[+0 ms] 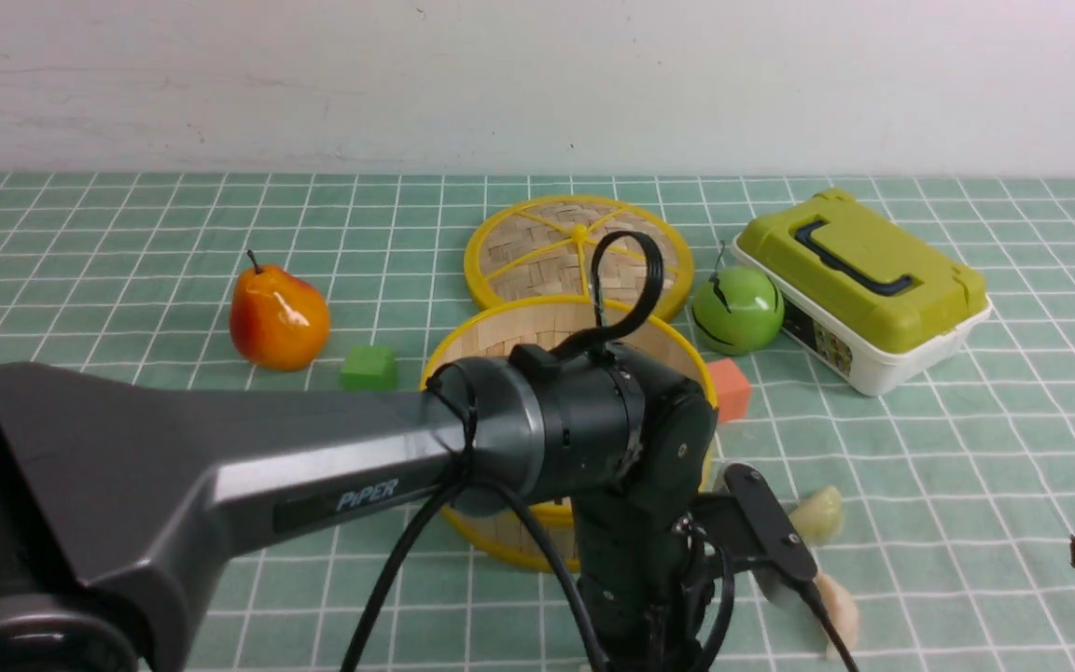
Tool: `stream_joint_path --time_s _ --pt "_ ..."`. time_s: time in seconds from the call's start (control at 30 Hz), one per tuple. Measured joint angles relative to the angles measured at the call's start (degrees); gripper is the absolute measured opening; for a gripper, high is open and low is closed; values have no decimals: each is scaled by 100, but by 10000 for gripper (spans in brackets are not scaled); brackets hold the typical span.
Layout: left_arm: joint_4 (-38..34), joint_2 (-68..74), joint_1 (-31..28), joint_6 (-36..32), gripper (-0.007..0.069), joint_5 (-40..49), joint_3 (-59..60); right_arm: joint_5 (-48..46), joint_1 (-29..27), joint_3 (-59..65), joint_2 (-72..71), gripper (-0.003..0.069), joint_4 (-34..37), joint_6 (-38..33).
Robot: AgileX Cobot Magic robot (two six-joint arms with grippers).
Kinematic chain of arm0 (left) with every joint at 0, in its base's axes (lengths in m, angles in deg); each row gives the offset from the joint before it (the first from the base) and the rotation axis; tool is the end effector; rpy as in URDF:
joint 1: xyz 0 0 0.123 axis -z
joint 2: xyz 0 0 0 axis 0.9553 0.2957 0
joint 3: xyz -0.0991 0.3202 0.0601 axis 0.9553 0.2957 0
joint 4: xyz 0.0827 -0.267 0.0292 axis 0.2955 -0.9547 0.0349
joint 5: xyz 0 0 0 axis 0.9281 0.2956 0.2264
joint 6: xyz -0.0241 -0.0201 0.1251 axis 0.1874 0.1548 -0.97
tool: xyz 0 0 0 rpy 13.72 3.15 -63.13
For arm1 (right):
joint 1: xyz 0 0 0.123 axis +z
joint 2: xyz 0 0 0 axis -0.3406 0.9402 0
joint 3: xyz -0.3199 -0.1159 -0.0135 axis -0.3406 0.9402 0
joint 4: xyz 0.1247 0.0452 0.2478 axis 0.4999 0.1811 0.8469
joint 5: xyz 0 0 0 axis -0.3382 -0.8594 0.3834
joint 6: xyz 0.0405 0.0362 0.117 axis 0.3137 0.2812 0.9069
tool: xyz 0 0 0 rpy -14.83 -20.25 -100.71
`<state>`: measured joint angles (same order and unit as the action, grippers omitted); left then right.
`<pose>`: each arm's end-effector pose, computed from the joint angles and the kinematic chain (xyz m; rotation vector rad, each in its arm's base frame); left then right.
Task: Put the dumplings into the steamer on the table with the blue tablecloth.
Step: 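Place the dumpling into the bamboo steamer basket with the left gripper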
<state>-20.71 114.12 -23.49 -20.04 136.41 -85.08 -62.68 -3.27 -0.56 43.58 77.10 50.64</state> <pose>0.2970 -0.3664 0.1677 1.7936 2.3994 -0.2119 0.0927 0.0808 0.3776 -0.6840 1.9881 0.5172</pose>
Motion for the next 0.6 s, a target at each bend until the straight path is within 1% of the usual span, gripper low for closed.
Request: stream_joint_path --time_s 0.1,0.17,0.2,0.23,0.27,0.33,0.37,0.47,0.6 --pt "56 -172 0 451 298 427 -146 11 0 0 0 58 0 0" --pt "218 -396 0 908 298 742 -413 30 0 0 5 59 -6 0" --pt "241 -451 -6 1004 298 767 -476 43 0 0 5 60 -6 0" --pt "376 -691 -78 1424 298 864 -776 60 0 0 5 61 -11 0" --pt "383 -753 -129 1565 298 864 -885 72 0 0 5 62 -11 0" --pt "383 -874 -439 2140 297 803 -1264 99 0 0 12 62 -18 0" --pt "369 -873 -516 2305 297 781 -1370 116 0 0 25 62 -23 0" --pt "323 -685 -1248 3041 297 619 -1751 107 0 0 179 62 -23 58" --pt "240 -235 -1913 3484 297 257 -1784 -180 0 0 652 62 -23 453"
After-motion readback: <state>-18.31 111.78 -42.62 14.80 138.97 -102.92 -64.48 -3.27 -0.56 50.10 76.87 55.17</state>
